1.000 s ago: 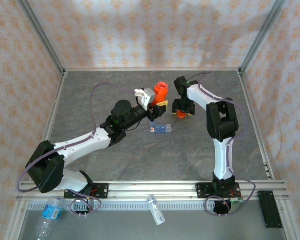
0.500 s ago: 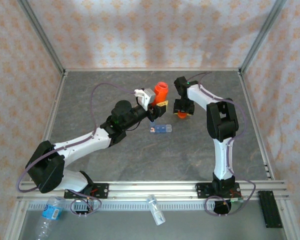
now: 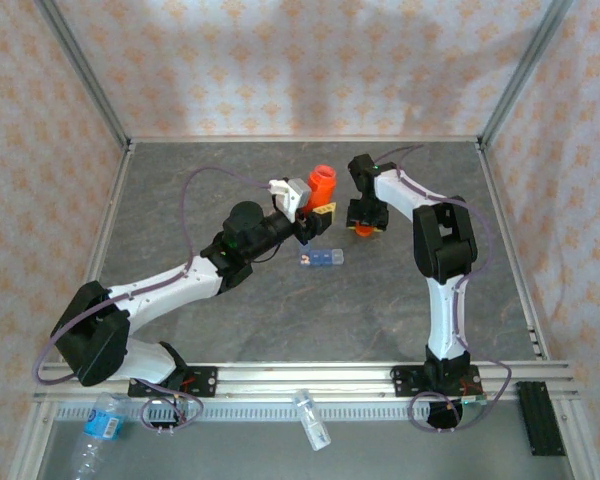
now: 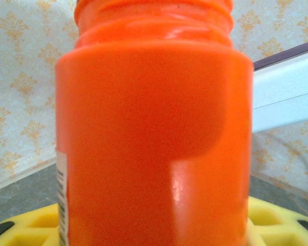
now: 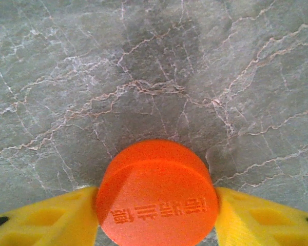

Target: Sort the pills into containers

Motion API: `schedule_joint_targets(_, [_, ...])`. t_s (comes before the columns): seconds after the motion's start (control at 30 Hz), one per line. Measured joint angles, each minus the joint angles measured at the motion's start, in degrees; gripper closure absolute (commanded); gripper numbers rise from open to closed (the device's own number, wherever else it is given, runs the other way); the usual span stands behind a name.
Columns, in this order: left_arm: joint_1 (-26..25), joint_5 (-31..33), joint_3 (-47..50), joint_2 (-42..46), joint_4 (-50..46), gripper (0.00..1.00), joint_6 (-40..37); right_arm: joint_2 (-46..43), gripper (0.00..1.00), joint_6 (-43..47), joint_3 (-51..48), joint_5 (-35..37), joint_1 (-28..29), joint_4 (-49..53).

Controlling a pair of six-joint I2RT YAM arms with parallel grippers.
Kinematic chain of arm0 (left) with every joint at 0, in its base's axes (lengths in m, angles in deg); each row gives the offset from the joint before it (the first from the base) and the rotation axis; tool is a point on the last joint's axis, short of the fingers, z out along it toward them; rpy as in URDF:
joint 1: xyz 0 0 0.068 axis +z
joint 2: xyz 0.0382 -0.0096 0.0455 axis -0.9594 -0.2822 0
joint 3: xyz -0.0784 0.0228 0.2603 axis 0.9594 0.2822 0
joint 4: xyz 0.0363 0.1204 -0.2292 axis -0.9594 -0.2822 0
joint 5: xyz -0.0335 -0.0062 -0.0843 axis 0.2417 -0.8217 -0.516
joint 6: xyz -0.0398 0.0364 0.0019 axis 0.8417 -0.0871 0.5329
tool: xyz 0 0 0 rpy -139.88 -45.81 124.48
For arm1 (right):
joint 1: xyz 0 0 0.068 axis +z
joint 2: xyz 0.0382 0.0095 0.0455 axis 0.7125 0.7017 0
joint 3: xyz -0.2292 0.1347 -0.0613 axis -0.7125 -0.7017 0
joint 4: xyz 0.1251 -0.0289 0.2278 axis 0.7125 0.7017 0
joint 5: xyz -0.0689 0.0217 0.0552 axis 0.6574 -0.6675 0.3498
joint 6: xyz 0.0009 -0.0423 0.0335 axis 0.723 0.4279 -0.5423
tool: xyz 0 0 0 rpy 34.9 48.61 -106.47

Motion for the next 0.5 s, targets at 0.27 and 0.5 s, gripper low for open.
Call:
schedule_joint_targets(0.27, [0.0, 0.0, 0.1, 0.0, 0.0, 1.00, 0.0, -0.7, 0.56, 0.0, -0.6, -0.3, 0.0, -0.3])
schedule_joint_targets(0.5, [0.0, 0.7, 2.0, 0.0, 1.8, 1.00, -0.5, -7.5, 0.55, -0.2, -3.0, -1.3, -0.1, 0.5])
